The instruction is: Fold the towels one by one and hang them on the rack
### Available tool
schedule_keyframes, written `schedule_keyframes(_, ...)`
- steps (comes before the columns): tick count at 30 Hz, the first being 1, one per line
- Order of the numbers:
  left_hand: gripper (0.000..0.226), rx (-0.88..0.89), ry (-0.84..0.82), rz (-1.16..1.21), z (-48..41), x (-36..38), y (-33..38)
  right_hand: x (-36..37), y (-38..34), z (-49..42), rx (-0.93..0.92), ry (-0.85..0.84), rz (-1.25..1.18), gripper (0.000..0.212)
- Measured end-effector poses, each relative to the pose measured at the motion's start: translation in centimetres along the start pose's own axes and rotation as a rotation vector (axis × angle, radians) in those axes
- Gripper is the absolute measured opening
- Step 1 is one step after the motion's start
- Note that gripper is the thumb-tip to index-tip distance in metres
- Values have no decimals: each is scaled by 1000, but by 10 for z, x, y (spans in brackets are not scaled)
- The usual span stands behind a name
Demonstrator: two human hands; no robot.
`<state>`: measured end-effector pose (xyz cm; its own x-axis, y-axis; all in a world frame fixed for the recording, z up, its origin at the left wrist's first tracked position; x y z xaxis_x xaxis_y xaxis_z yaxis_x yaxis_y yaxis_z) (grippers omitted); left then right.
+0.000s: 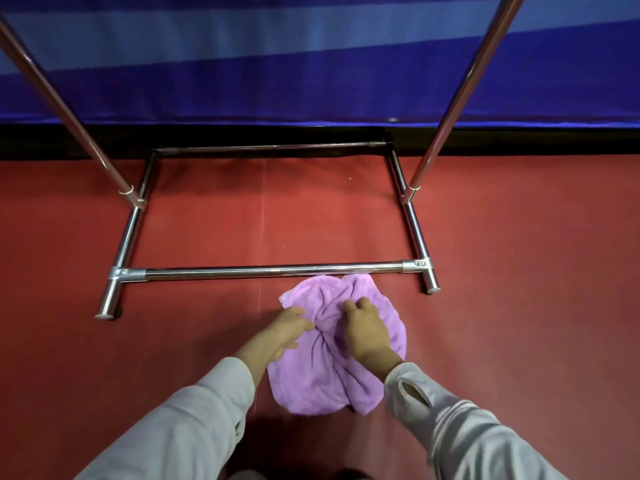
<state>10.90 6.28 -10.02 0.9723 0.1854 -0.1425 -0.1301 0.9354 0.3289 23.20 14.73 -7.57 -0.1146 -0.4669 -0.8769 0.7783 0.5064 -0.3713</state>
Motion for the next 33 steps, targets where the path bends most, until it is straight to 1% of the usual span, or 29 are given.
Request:
schedule_keyframes(1, 57, 8, 1, -1, 2, 2, 2, -13, 1, -3, -7, 101, -80, 23)
schedule_keyframes(3, 65, 60, -24, -3, 8, 7, 9, -43, 2, -5, -18, 265, -346, 11)
schedule_keyframes(4, 69, 97, -51, 6, 12, 11, 15, -56, -2, -7, -39, 297, -496, 9)
schedule_keyframes(5, 69, 137, -92, 26, 20, 15, 22, -70, -7, -7, -65, 318, -626, 14)
schedule_keyframes(6, 63, 182, -126, 62, 29, 18, 32, -86, -12, -8, -92, 348, -736, 19)
schedule_keyframes(8, 40, 274, -148, 160, 50, 18, 52, -119, -22, -7, -125, 439, -912, 22)
schedule_keyframes(10, 17, 419, -100, 250, 79, 8, 78, -151, -27, -4, -116, 547, -1053, 23)
schedule_keyframes(11, 11, 491, -59, 288, 94, 0, 89, -167, -28, 0, -102, 600, -1110, 25)
schedule_keyframes(12, 10, 556, -18, 319, 112, -8, 100, -183, -30, 5, -91, 645, -1161, 27)
schedule_keyframes(13, 14, 621, 19, 347, 132, -17, 112, -199, -33, 11, -88, 684, -1211, 28)
schedule_keyframes(15, 16, 706, 50, 422, 172, -31, 131, -229, -38, 25, -98, 736, -1264, 28)
schedule_keyframes(17, 6, 775, 64, 497, 214, -44, 148, -257, -48, 44, -125, 768, -1268, 25)
schedule_keyframes(18, 3, 815, 91, 489, 238, -48, 156, -270, -55, 55, -144, 776, -1282, 23)
schedule_keyframes(20, 6, 882, 135, 447, 281, -53, 166, -296, -70, 76, -185, 795, -1364, 18)
schedule_keyframes(22, 6, 923, 119, 445, 322, -52, 171, -318, -86, 94, -216, 767, -1485, 18)
schedule_keyframes(24, 7, 959, 92, 447, 360, -50, 173, -337, -104, 110, -228, 689, -1524, 15)
schedule_keyframes(25, 11, 987, 97, 426, 380, -50, 174, -348, -113, 120, -238, 670, -1499, 15)
schedule_keyframes(27, 17, 1049, 115, 405, 417, -50, 177, -373, -127, 141, -273, 696, -1392, 10)
schedule_keyframes(28, 20, 1071, 127, 419, 434, -50, 177, -383, -135, 150, -292, 706, -1340, 12)
schedule_keyframes(31, 25, 1111, 140, 535, 470, -56, 173, -398, -158, 171, -316, 689, -1251, 18)
schedule_keyframes(33, 20, 1129, 121, 598, 488, -59, 167, -399, -167, 179, -294, 684, -1240, 16)
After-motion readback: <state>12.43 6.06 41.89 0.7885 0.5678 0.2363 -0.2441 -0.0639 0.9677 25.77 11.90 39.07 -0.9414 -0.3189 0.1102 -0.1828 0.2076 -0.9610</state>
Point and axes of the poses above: each hand's wrist, its own z-axis away from the middle knuckle, its own x-axis out of the palm, y = z × x, the point moved 9 cm from there along -z, towards the middle knuckle, and after that the axes turned 13 degrees about -x, right-handed, at the moved point
